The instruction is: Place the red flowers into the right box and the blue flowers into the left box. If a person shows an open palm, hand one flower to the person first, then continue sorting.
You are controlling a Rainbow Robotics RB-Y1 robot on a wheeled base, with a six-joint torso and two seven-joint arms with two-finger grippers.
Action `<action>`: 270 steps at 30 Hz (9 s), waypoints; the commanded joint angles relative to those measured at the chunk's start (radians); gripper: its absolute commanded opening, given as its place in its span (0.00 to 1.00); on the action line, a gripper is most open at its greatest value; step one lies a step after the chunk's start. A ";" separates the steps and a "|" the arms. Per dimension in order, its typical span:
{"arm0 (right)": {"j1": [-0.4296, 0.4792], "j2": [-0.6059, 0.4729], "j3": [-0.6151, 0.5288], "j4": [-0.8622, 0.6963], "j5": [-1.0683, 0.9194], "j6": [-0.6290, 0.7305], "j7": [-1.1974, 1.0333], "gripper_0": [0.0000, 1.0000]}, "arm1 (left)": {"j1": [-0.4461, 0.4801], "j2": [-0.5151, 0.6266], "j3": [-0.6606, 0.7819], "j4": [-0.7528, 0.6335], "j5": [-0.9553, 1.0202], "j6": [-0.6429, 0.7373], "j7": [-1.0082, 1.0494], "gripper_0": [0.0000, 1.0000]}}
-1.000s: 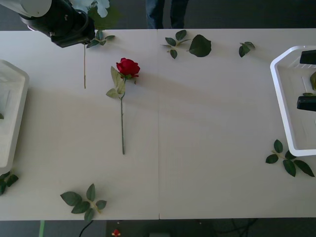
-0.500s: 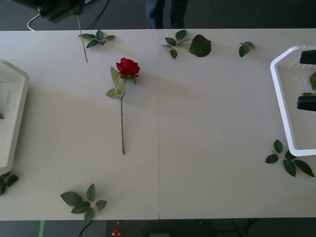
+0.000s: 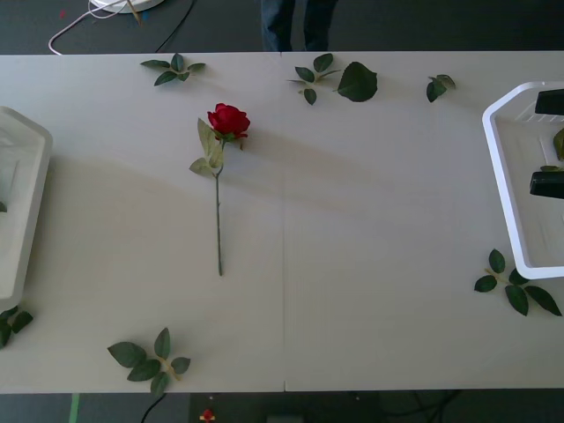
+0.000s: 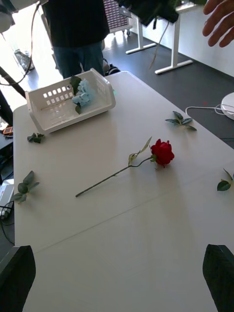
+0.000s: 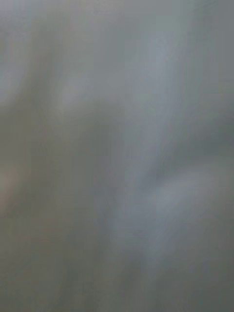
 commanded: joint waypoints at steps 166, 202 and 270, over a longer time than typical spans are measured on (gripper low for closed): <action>0.008 -0.047 -0.017 -0.021 -0.014 0.005 0.027 1.00 | 0.368 -0.028 -0.470 -0.658 -0.276 0.413 0.535 1.00; 0.008 -0.047 -0.017 -0.021 -0.014 0.005 0.027 1.00 | 0.303 -0.150 -0.665 -0.466 -0.338 0.242 0.362 1.00; 0.043 -0.052 0.001 -0.015 -0.014 0.005 0.028 1.00 | 0.316 -0.494 0.204 -0.820 -0.190 0.142 -0.117 0.00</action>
